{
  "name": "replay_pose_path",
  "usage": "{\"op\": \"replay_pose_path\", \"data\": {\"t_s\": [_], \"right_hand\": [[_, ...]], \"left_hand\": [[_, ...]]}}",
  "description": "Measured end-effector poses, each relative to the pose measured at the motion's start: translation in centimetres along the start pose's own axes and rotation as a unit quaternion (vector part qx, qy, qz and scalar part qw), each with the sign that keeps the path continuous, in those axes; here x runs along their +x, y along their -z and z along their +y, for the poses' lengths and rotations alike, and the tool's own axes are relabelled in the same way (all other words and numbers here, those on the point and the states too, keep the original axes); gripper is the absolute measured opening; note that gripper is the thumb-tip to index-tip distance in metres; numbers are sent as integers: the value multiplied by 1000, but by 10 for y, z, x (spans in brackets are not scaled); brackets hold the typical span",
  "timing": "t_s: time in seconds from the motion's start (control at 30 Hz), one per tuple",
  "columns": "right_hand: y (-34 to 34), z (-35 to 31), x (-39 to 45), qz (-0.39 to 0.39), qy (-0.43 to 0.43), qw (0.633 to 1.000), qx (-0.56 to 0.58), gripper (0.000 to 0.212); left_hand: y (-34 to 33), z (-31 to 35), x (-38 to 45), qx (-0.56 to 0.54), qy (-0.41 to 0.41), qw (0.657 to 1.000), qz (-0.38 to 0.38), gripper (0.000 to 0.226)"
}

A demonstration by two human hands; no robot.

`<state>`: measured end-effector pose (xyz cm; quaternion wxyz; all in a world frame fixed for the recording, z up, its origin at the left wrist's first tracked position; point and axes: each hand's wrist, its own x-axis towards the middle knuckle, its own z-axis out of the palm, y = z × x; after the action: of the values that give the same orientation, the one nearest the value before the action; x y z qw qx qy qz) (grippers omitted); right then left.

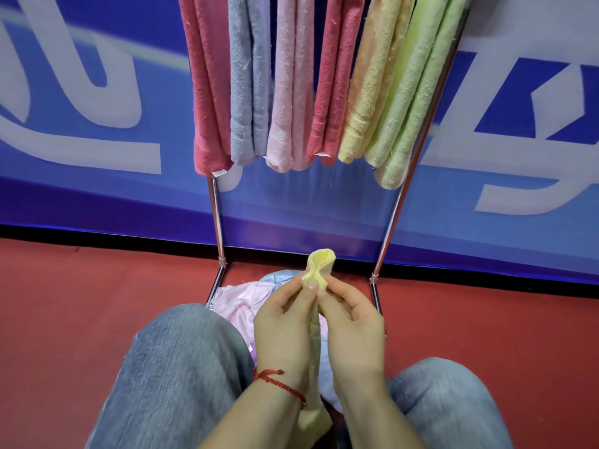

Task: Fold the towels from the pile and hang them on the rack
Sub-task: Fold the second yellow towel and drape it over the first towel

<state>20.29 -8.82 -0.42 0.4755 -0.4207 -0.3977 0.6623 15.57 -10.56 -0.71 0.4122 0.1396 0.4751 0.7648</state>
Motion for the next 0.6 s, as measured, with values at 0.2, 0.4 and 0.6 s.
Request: {"op": "replay_pose_path", "data": {"t_s": [0.2,0.4,0.6], "right_hand": [[3,-11,-1,-58,29,997,-28,39],[5,-11,2,-82,44,995,-43,42],[18,-14,15,-31,74,991,-105,27]], "left_hand": [[0,1,3,7,-49,998,-34,29],[-2,7,2,26,-86,995,-42,27],[12,14,19,112,-115,987,-29,21]]}}
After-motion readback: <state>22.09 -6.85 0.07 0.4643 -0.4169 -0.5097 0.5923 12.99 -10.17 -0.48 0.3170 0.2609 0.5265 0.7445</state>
